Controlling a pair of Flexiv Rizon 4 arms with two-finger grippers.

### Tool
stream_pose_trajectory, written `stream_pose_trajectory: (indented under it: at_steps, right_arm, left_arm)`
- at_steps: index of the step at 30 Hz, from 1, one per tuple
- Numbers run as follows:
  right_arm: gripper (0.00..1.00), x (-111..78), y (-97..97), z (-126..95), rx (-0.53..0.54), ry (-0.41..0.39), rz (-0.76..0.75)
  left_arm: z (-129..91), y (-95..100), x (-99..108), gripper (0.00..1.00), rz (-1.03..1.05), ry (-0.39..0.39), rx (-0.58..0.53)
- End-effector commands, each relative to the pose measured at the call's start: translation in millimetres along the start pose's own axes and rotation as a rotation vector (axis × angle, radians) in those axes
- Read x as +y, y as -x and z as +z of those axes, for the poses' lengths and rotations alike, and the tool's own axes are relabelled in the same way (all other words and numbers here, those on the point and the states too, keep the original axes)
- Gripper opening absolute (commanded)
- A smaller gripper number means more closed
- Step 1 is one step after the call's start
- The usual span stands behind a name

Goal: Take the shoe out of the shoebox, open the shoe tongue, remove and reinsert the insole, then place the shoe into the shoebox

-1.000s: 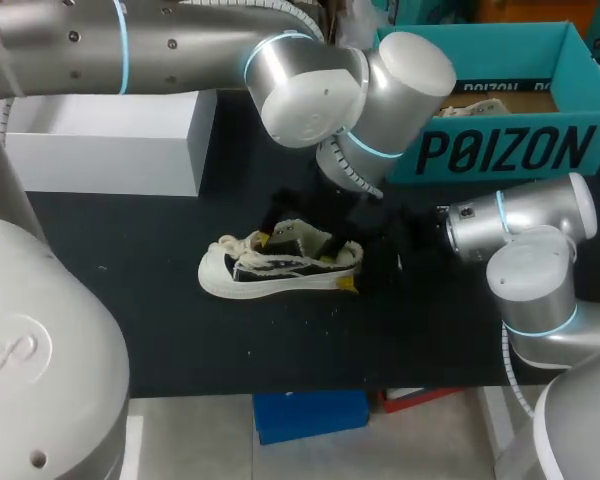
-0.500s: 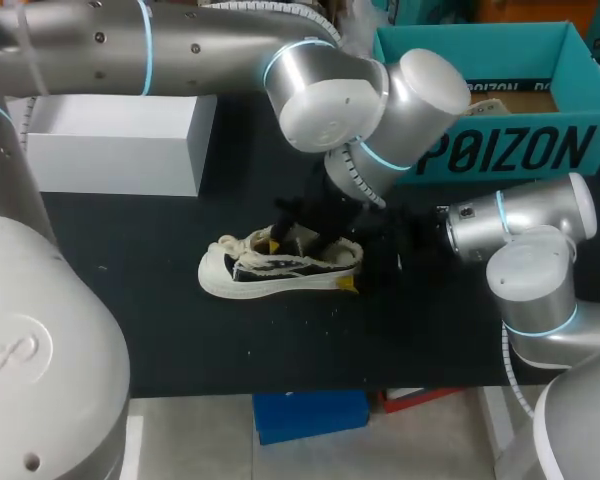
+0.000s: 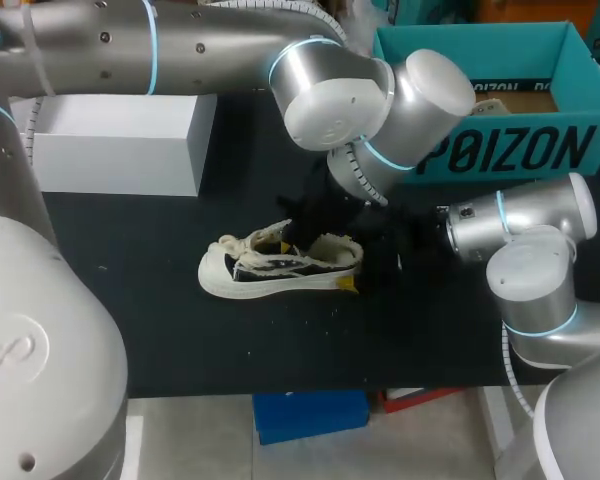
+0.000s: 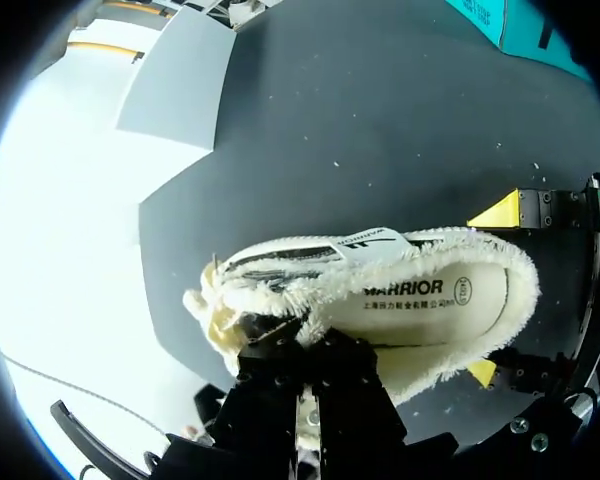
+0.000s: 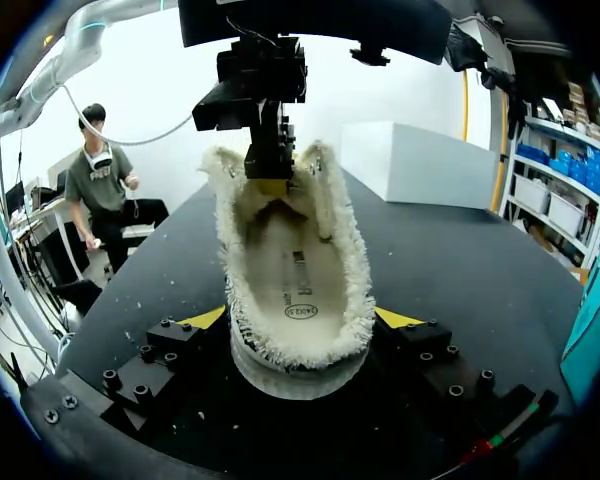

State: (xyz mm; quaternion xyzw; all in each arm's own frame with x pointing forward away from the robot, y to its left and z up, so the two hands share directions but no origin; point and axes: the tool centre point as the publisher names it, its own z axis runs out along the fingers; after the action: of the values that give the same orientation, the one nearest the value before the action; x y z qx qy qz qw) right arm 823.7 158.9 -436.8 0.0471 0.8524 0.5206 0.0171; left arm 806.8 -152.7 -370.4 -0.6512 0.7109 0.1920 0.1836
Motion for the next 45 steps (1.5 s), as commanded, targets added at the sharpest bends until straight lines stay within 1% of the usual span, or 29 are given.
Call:
stream_pose_trajectory:
  at_steps: [1,4,8,14,21,29,36,39,45]
  right_arm:
    - [0.0,-0.9,1.0,2.7,-0.002,-0.001,0.001]
    - [0.0,-0.9,1.0,2.7,-0.002,-0.001,0.001]
    - [0.0,-0.9,1.0,2.7,-0.002,-0.001,0.001]
    - [0.0,-0.9,1.0,2.7,-0.002,-0.001,0.001]
    - [0.0,-0.9,1.0,2.7,-0.002,-0.001,0.001]
    - [0.0,-0.9,1.0,2.7,-0.002,-0.001,0.001]
    - [0.0,-0.9,1.0,2.7,-0.002,-0.001,0.001]
    - [0.0,-0.9,1.0,2.7,-0.002,-0.001,0.001]
    - [0.0,-0.9,1.0,2.7,-0.002,-0.001,0.001]
  left_arm:
    - [-13.1,11.3,6.9,0.0,-0.021,-0.052,0.028]
    - [-21.8,20.3,8.3,0.0,-0.049,-0.084,0.039]
    - [-27.9,31.8,10.0,0.0,-0.078,-0.113,0.041]
    - [-29.6,49.8,12.3,0.0,-0.119,-0.133,0.046]
    - [-26.4,62.6,18.1,0.0,-0.148,-0.141,0.049]
    - [-11.8,80.6,28.0,0.0,-0.2,-0.12,0.02]
    - [7.4,94.2,40.7,0.0,-0.231,-0.076,-0.003]
    - [12.1,99.9,44.7,0.0,-0.248,-0.067,-0.012]
    - [19.5,105.6,47.7,0.0,-0.264,-0.058,-0.016]
